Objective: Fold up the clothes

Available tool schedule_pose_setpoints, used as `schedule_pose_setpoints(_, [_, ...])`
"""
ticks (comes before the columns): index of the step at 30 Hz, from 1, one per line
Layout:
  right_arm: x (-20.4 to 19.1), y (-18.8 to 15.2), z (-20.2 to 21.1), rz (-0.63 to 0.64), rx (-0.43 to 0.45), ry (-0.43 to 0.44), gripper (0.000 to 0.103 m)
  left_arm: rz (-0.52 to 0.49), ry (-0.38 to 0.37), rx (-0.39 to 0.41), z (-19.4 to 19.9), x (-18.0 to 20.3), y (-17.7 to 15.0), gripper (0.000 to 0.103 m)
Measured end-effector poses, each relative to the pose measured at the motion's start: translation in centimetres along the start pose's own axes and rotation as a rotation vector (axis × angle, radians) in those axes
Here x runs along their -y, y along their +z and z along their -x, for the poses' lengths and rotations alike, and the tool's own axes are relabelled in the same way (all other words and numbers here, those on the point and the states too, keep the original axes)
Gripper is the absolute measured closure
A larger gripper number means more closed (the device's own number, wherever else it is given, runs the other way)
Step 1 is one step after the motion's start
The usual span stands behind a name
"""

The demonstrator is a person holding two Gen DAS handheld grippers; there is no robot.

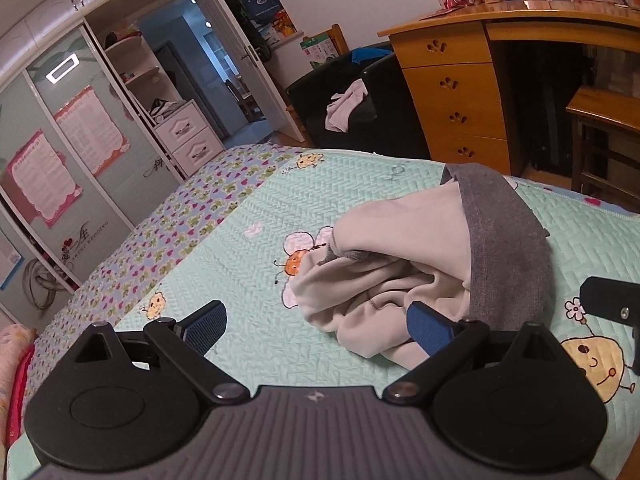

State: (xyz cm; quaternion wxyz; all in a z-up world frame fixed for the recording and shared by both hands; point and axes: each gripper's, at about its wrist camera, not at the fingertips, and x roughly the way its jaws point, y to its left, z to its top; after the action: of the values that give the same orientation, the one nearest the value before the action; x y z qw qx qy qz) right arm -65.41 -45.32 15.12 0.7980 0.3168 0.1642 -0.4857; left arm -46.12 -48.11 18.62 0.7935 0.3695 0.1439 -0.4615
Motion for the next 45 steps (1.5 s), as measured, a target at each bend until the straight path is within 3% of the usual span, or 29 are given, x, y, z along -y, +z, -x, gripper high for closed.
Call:
schedule_pose_setpoints(13, [0.8, 0.3, -2.0, -0.005, -0.005, -0.018, 0.017, 0.037, -0.039, -0.012, -1.4, 0.1, -1.5, 0.003])
schedule_pose_setpoints(19, [1.9, 0.6, -6.5, -0.022, 0.003, -0.039, 0.017, 0.158, -0.081, -0.096, -2.3, -2.2, -6.7, 0.003])
schedule_pose_setpoints(24, [2.9, 0.2, -12.6, -0.062, -0.074, -0.080, 0.017, 0.265, -0.134, -0.180, -3.0, -3.9, -11.2, 0.005])
schedule_pose_setpoints(30, [3.7, -1.2, -15.8, -0.185, -0.140, -0.040, 0.017, 0.262, -0.128, -0.205, -2.6, -4.8, -13.6, 0.005])
schedule_pose_setpoints(32, [3.4, -1.4, -16.0, -0.192, -0.132, -0.007, 0.023, 0.287, -0.134, -0.215, -2.4, -5.6, -14.2, 0.005])
schedule_pose_setpoints(33, [3.1, -1.5, -15.9, -0.190, -0.125, 0.013, 0.044, 0.302, -0.137, -0.218, -2.3, -6.0, -14.6, 0.005])
schedule_pose_setpoints(34, [2.7, -1.4, -15.5, -0.189, -0.111, 0.032, 0.073, 0.317, -0.138, -0.219, -2.1, -6.5, -15.0, 0.005])
schedule_pose_setpoints(37, [0.4, -0.7, -13.8, -0.091, -0.037, 0.024, 0.093, 0.354, -0.128, -0.218, -1.1, -8.2, -16.2, 0.005])
schedule_pose_setpoints(39, [-1.9, -0.5, -12.3, 0.006, 0.030, 0.061, 0.097, 0.377, -0.116, -0.215, -0.4, -9.5, -17.1, 0.005])
schedule_pose_setpoints(42, [-5.7, -0.4, -9.3, 0.108, 0.118, 0.193, 0.100, 0.423, -0.099, -0.206, 1.2, -11.8, -18.5, 0.005])
schedule_pose_setpoints(45, [-9.5, -0.7, -5.7, 0.171, 0.143, 0.353, 0.100, 0.465, -0.072, -0.184, 3.5, -14.4, -20.0, 0.005])
